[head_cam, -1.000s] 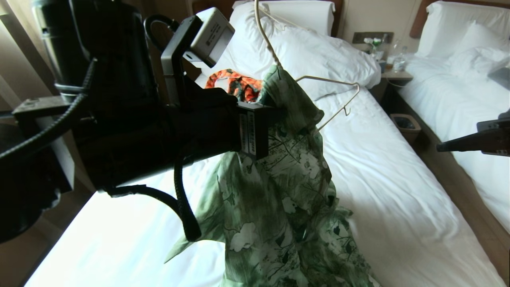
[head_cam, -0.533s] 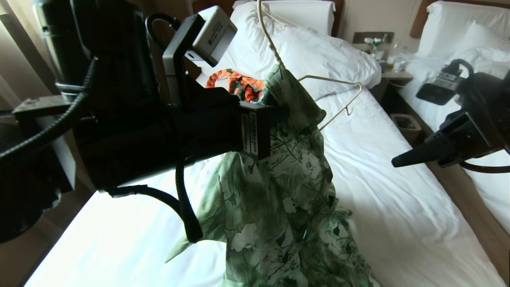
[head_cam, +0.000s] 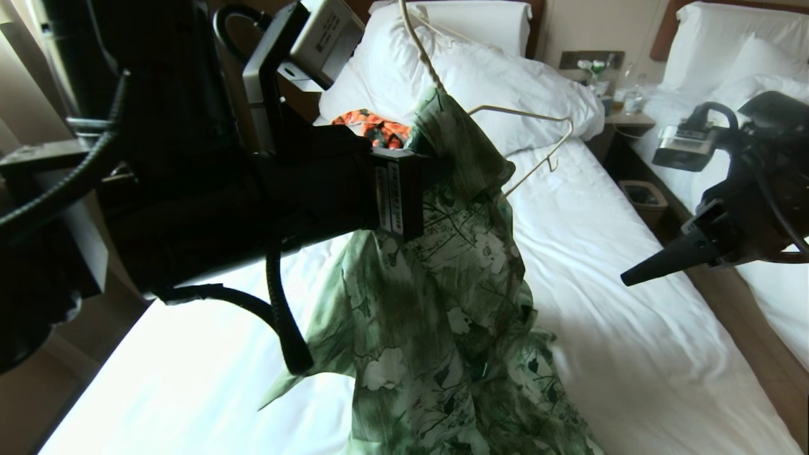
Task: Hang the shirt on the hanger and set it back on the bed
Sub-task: Hook the other side of the shirt onto the hanger
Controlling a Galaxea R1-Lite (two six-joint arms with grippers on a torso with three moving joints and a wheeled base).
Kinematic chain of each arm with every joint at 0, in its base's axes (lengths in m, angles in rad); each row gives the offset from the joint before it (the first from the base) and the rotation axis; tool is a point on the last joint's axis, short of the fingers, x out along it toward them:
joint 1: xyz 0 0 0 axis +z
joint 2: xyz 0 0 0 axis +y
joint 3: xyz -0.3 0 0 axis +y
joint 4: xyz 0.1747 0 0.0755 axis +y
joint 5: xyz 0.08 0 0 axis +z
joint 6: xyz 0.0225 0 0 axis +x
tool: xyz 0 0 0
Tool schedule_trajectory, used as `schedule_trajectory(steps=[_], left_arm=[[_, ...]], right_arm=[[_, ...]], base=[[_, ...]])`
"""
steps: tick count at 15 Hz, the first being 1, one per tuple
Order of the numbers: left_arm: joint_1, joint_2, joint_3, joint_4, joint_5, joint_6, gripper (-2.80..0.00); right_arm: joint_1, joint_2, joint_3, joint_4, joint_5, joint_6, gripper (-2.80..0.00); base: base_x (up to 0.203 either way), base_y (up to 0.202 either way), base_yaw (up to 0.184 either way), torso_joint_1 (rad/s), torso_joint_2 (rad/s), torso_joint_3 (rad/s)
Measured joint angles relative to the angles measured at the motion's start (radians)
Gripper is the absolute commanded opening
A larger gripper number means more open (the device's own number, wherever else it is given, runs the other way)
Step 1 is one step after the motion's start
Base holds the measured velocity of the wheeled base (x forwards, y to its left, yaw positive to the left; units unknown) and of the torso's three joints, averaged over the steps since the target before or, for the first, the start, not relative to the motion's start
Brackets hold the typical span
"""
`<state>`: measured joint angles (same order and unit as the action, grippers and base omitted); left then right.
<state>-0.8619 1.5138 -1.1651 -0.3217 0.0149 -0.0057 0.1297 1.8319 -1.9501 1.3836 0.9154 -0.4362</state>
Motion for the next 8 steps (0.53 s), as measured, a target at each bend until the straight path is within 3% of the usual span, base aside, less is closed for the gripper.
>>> schedule_trajectory(steps=[3, 6, 8], left_arm=[[0.001, -0.008, -0.006, 0.001, 0.0, 0.0, -2.8], [0.001, -0.015, -0.007, 0.001, 0.0, 0.0, -2.8], [0.002, -0.02, -0.004, 0.002, 0.0, 0.0, -2.8]], right_arm=[[0.002, -0.009, 0.005, -0.034, -0.101, 0.046, -2.8], [0.03, -0.017, -0.002, -0.169, -0.162, 0.292, -2.8], [0.09, -0.021, 0.001, -0.243, -0.319, 0.447, -2.8]], base=[[0.0, 0.0, 0.0, 0.0, 0.0, 0.0], [0.0, 0.0, 0.0, 0.0, 0.0, 0.0], [0.0, 0.0, 0.0, 0.0, 0.0, 0.0]])
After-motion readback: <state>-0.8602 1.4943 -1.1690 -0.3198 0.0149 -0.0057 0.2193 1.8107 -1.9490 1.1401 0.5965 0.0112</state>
